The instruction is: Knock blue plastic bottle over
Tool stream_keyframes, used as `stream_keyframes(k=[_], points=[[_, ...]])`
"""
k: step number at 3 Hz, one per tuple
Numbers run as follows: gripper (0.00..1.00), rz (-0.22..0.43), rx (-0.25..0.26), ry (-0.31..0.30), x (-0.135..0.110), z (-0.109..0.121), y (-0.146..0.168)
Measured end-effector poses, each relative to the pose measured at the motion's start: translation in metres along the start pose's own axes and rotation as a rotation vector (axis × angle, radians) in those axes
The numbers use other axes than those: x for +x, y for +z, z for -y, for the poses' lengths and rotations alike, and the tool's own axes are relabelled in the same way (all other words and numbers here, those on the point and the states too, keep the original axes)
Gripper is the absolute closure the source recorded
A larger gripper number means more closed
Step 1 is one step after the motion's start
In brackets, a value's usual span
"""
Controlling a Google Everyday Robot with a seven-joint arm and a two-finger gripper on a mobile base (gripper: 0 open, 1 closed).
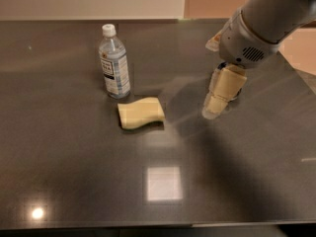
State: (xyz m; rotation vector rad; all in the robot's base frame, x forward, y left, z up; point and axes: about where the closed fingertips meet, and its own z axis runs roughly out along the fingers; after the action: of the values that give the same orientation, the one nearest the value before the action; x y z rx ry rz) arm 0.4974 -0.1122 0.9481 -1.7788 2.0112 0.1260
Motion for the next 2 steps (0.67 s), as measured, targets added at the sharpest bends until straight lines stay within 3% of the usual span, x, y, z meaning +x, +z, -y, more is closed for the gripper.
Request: stream_keyframes(k=[2], points=[[0.0,0.085,-0.018,-0.04,-0.042,0.015,0.023]])
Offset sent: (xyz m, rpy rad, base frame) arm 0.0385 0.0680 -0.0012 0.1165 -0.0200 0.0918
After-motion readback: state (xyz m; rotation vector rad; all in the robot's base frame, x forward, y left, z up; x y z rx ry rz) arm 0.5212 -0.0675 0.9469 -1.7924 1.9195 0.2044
